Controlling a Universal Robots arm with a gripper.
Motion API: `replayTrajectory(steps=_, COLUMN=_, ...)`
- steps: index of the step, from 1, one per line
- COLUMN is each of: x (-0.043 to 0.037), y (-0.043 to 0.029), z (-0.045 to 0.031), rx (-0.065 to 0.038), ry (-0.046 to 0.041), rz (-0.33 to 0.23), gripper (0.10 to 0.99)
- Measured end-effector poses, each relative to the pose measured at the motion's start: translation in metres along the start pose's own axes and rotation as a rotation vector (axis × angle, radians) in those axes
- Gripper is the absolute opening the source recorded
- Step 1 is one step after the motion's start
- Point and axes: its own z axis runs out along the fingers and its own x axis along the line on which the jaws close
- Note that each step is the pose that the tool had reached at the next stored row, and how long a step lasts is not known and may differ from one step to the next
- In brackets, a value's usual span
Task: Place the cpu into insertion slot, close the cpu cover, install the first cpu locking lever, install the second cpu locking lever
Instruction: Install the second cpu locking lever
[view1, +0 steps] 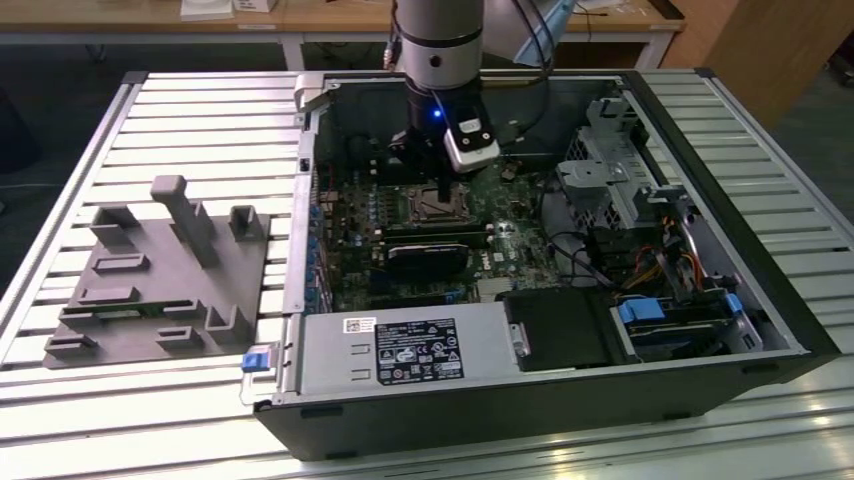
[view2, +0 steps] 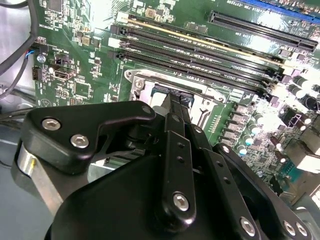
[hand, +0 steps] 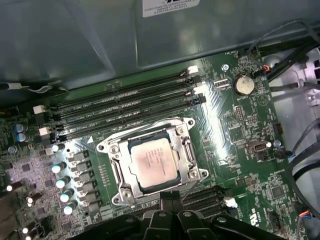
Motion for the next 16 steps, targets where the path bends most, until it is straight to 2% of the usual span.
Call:
replayTrajectory(steps=4, x=-0.0008, y=-0.0027, z=-0.0002, rx=0.0, ry=0.0, rz=0.0, gripper=0.106)
replayTrajectory(steps=13, x=-0.0049, y=-0.0163, z=-0.0001, rx=0.0, ry=0.0, rz=0.0, gripper=0.106)
replayTrajectory(steps=16, x=-0.0047, y=-0.0189, z=-0.0001, rx=-0.001, ry=0.0, rz=-0.005, gripper=0.106)
